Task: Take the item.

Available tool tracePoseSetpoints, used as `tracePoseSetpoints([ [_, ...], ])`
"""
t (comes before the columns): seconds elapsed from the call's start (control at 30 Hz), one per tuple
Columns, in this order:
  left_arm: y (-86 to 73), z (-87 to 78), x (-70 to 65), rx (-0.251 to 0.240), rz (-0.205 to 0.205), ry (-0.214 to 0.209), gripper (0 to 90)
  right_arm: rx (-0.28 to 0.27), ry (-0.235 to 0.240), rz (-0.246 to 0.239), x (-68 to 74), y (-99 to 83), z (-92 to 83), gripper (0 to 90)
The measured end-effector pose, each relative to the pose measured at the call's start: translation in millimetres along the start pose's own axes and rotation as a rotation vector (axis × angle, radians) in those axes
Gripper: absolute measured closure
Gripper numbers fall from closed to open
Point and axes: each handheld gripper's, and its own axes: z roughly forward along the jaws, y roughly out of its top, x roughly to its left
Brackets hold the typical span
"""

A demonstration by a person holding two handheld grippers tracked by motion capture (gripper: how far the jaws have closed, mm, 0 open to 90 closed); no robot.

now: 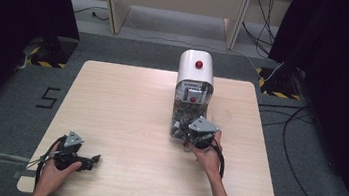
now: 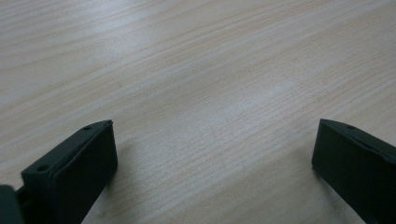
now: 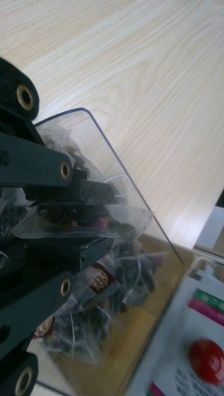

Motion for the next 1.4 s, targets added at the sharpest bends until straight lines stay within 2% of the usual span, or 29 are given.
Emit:
tracePoseSetpoints([
  [0.37, 0.0, 0.0, 0.0, 0.000, 0.000, 0.000, 0.0, -0.074, -0.014, 0.028, -8.1, 8.7, -17.9, 76.0],
  [0.5, 0.0, 0.0, 0.0, 0.000, 0.000, 0.000, 0.0, -0.114, -0.026, 0.055, -13.1, 12.5, -27.6, 76.0],
  [0.9, -0.1, -0.2, 0.2, 0.002, 0.004, -0.001, 0.0, -0.201, -0.049, 0.079, -22.3, 19.9, -46.9, 76.1],
  [1.4, -0.5, -0.6, -0.3, 0.001, 0.004, -0.003, 0.0, -0.300, -0.085, 0.154, -41.1, 23.8, -74.3, 76.1],
])
